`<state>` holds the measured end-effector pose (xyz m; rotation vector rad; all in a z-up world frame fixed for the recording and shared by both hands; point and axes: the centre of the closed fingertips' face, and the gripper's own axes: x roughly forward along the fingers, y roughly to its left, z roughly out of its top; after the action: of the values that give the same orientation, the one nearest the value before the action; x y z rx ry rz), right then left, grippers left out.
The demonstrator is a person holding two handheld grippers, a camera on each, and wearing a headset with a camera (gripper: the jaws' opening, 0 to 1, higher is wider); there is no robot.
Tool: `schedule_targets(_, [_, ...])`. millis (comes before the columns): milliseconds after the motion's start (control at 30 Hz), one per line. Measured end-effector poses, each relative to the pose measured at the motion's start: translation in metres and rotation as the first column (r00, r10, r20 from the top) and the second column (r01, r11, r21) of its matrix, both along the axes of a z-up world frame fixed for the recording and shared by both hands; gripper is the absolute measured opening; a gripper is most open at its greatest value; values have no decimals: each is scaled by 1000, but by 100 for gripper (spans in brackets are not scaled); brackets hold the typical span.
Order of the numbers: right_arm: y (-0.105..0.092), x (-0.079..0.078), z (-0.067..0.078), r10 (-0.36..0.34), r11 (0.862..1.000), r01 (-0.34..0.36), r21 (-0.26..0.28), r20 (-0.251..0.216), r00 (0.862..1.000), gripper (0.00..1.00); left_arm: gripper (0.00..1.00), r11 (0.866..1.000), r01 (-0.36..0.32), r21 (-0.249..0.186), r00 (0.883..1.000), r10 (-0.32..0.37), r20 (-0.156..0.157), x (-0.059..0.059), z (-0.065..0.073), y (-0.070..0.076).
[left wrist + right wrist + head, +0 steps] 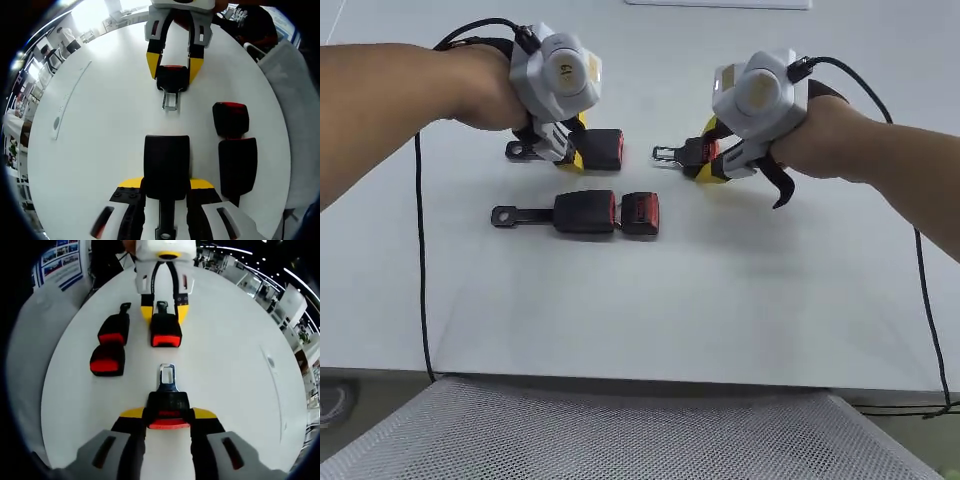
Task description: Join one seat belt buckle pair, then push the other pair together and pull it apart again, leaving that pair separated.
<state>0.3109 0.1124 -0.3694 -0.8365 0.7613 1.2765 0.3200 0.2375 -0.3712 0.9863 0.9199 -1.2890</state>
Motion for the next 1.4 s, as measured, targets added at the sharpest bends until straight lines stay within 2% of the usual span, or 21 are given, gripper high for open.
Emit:
schedule_targets(233, [21, 7, -1, 23, 1000, -23, -15, 11, 1000, 34, 32, 1000, 1, -18, 1000, -1, -3, 2, -1, 1])
schedule_targets(367, [27, 9, -2, 22, 1000, -23, -17, -13, 1000, 34, 32, 1000, 0, -21, 1000, 0, -6, 2, -1, 0])
schedule_targets(567, [30, 9, -2, 26, 999, -26, -27, -14, 1000, 34, 32, 1000, -5, -23, 1000, 4, -9, 3, -1, 0])
schedule_targets(700, [29, 9, -2, 39, 999, -39, -32, -5, 999, 34, 32, 1000, -5, -21, 1000, 5, -10, 4, -1, 0])
schedule_targets(833, [32, 9, -1, 66, 997, -65, -37, 29, 997, 34, 32, 1000, -7, -21, 1000, 7, -10, 5, -1, -1])
schedule_targets(1133, [41, 11, -1, 55, 998, -55, 5, 20, 998, 34, 32, 1000, -11, -28, 1000, 11, -8, 9, -5, 2])
schedule_targets(1200, [41, 12, -2, 47, 999, -47, 18, 6, 999, 34, 32, 999, -12, -34, 1000, 12, -7, 9, -5, 1])
schedule_targets(1400, [44, 13, -1, 53, 998, -53, 27, 0, 999, 33, 32, 998, -6, -55, 1000, 6, -3, 4, -1, -2])
